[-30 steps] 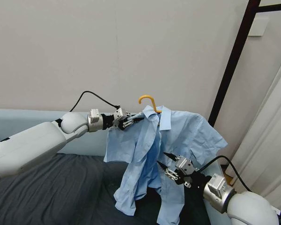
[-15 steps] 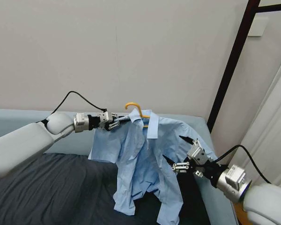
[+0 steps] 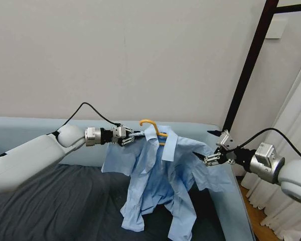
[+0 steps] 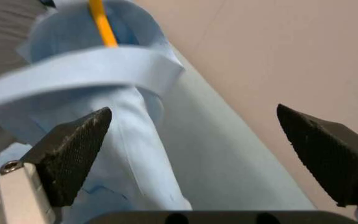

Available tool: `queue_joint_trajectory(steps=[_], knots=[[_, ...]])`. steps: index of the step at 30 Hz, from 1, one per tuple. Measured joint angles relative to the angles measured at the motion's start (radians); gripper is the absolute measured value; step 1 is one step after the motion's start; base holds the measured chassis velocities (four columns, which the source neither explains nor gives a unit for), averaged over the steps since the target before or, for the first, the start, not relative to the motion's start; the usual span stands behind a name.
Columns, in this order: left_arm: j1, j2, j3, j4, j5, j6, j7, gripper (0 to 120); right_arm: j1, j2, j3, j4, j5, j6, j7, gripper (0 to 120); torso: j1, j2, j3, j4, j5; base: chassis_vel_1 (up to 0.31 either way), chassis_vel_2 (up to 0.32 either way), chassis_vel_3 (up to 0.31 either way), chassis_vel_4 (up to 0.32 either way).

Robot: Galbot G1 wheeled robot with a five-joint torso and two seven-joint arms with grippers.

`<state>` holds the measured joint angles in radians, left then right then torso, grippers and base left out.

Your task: Pick up the clothes from the sofa and hang them on the clothes hanger.

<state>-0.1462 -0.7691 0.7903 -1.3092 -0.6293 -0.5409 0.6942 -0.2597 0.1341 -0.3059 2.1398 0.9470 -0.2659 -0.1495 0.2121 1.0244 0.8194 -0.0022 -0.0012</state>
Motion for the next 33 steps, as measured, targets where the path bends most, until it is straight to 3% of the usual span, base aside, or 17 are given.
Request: queue_joint_trajectory(steps=[1,2,4,16,20,28,33], knots=[[0.004,-0.003,0.000,-0.001,0.001,-0.001,0.002,1,0.003,0.001,-0.001,0.003,0.011,-0.016,-0.014,100,0.000,0.000,0.000,-0.0003,0.0026,0.000,0.000,0.000,0.000],[0.008,-0.004,-0.001,-0.002,0.002,-0.001,0.004,1,0.003,0.001,-0.001,0.006,0.016,-0.027,-0.024,100,0.000,0.000,0.000,-0.0002,0.0027,0.000,0.000,0.000,0.000],[0.017,-0.003,-0.002,-0.004,0.005,-0.003,0.006,1,0.002,-0.005,-0.005,0.015,0.011,-0.049,-0.054,100,0.000,0.000,0.000,0.0010,0.0004,0.000,0.000,0.000,0.000],[0.047,0.006,-0.011,-0.033,0.016,-0.006,0.008,1,-0.002,0.012,-0.056,0.011,-0.068,-0.102,-0.094,100,0.000,0.000,0.000,0.0005,0.0011,0.000,0.000,0.000,0.000],[0.047,0.009,-0.011,-0.040,0.016,-0.005,0.008,1,0.001,0.029,-0.078,0.007,-0.072,-0.121,-0.084,88,0.000,0.000,0.000,0.0009,0.0012,0.000,0.000,0.000,0.000],[0.055,0.017,-0.010,-0.061,0.040,-0.006,0.009,1,-0.008,0.033,-0.098,0.005,-0.070,-0.115,-0.095,53,0.000,0.000,0.000,0.0006,0.0012,0.000,0.000,0.000,0.000],[0.050,0.014,-0.008,-0.059,0.045,-0.006,0.009,1,-0.007,0.034,-0.103,0.004,-0.070,-0.108,-0.106,39,0.000,0.000,0.000,0.0006,0.0011,0.000,0.000,0.000,0.000]])
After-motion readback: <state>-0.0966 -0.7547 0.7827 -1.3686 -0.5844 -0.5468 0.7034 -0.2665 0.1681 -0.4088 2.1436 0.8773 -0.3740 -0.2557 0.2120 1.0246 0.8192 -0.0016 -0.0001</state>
